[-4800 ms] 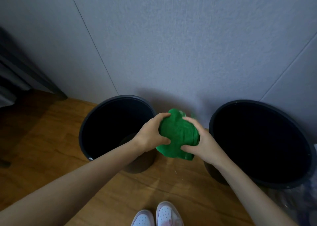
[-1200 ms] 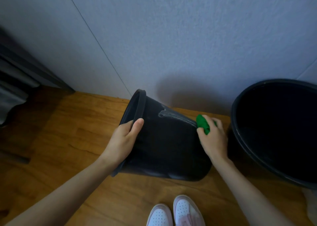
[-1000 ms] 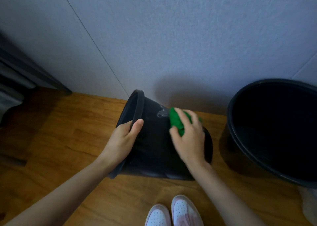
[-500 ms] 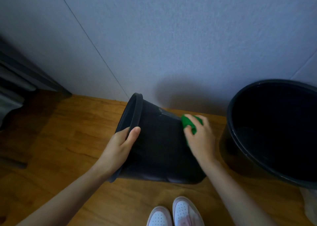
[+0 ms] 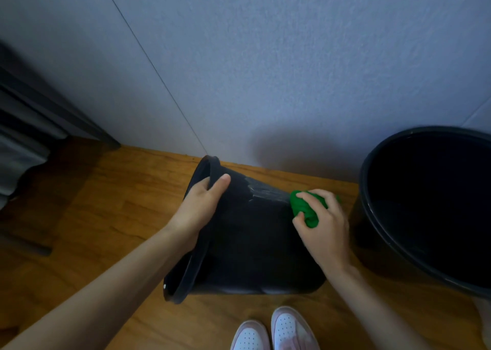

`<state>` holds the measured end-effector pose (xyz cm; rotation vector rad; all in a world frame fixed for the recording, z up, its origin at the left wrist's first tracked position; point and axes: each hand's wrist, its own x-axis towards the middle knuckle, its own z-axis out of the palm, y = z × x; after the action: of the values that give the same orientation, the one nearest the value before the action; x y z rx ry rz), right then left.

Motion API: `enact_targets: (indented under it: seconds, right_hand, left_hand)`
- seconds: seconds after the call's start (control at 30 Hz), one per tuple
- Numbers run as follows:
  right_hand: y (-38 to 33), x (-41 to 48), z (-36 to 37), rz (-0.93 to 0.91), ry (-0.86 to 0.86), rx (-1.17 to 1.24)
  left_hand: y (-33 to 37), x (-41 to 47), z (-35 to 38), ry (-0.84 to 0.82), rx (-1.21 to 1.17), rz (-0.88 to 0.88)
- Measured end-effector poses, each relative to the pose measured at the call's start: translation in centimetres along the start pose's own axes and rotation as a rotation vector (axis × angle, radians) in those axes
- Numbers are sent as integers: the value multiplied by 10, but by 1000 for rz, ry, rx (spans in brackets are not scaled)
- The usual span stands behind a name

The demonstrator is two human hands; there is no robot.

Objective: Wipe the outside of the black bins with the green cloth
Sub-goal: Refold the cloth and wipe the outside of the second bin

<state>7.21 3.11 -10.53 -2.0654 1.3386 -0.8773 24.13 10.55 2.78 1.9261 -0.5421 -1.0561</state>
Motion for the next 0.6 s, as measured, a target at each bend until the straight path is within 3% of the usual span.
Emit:
enact_targets:
  seconds: [0.13, 0.3, 0.47, 0.6]
  right_hand:
    - [-52, -8, 1, -117, 61, 133]
    - [-110, -9, 5, -224, -91, 191]
    - [-100, 1, 16, -205, -199, 135]
    - [-68, 20, 25, -39, -193, 97]
  left_hand:
    - [0, -6, 5, 24, 90, 140]
    - [-7, -9, -1, 79, 79, 168]
    - [-9, -10, -8, 75, 47, 71]
    - [-14, -13, -18, 92, 25, 27]
